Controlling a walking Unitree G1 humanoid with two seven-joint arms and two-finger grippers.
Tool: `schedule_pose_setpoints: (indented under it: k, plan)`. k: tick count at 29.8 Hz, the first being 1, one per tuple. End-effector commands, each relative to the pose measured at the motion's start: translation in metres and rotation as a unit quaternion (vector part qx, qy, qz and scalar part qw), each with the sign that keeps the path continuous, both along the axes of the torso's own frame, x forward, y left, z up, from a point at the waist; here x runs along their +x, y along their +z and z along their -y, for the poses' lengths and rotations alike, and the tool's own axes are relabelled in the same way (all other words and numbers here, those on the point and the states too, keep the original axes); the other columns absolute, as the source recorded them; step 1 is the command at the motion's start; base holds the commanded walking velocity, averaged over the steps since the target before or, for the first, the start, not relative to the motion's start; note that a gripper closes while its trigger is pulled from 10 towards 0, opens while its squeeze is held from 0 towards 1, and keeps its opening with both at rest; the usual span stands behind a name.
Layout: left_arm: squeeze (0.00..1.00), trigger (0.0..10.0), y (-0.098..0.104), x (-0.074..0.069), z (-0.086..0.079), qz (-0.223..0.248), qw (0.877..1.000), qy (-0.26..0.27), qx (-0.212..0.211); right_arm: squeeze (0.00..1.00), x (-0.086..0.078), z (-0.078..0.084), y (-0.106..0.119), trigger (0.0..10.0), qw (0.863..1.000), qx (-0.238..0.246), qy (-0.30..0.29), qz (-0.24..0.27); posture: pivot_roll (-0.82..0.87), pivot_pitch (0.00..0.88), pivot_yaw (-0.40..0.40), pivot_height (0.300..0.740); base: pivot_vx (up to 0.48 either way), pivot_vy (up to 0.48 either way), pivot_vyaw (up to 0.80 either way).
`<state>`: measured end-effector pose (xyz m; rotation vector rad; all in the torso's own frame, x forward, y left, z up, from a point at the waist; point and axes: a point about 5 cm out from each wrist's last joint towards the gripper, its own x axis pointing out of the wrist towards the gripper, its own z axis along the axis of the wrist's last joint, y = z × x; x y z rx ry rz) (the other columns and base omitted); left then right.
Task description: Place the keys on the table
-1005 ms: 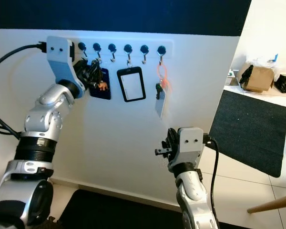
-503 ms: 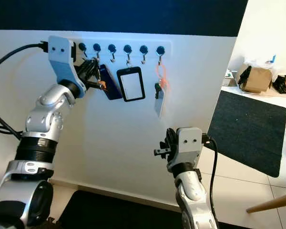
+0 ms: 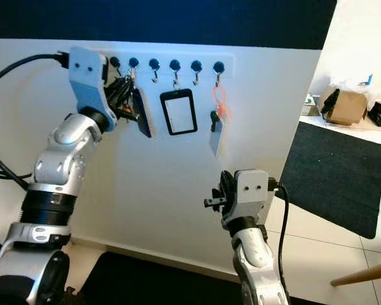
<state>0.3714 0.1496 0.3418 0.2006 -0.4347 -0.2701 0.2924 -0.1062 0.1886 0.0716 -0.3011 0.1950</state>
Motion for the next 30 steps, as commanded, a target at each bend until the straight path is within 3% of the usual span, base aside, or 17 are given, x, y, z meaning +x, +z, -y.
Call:
schedule_pose_setpoints:
  k: [1, 7, 8, 21, 30]
  plan:
    - [1.00, 10.0, -0.004, -0.002, -0.001, -0.006, 1.000, -0.002, 0.013, 0.00, -0.001, -0.003, -0.003, 10.0, 1.000, 0.001, 0.005, -0.004, 0.01, 0.192, 0.074, 0.740, 0.000, 0.000, 0.00]
    - [1.00, 10.0, -0.004, -0.002, 0.001, -0.008, 1.000, -0.004, 0.012, 0.00, 0.000, -0.003, -0.003, 10.0, 1.000, 0.002, 0.006, -0.004, 0.01, 0.192, 0.076, 0.740, 0.000, 0.000, 0.00]
    - [0.00, 10.0, -0.002, -0.002, 0.000, -0.007, 1.000, -0.002, 0.009, 0.00, 0.000, -0.003, -0.003, 10.0, 1.000, 0.002, 0.005, -0.004, 0.01, 0.192, 0.077, 0.740, 0.000, 0.000, 0.00]
    - [0.00, 10.0, 0.005, 0.002, -0.015, -0.004, 0.999, 0.031, -0.006, 0.00, 0.000, -0.004, -0.003, 10.0, 1.000, 0.003, 0.007, -0.004, 0.01, 0.191, 0.076, 0.740, 0.000, 0.000, 0.00]
    - [0.00, 9.8, 0.010, 0.009, -0.015, -0.003, 0.999, 0.036, -0.015, 0.00, 0.000, -0.005, -0.003, 10.0, 1.000, 0.003, 0.008, -0.004, 0.01, 0.194, 0.079, 0.740, 0.000, 0.000, 0.00]
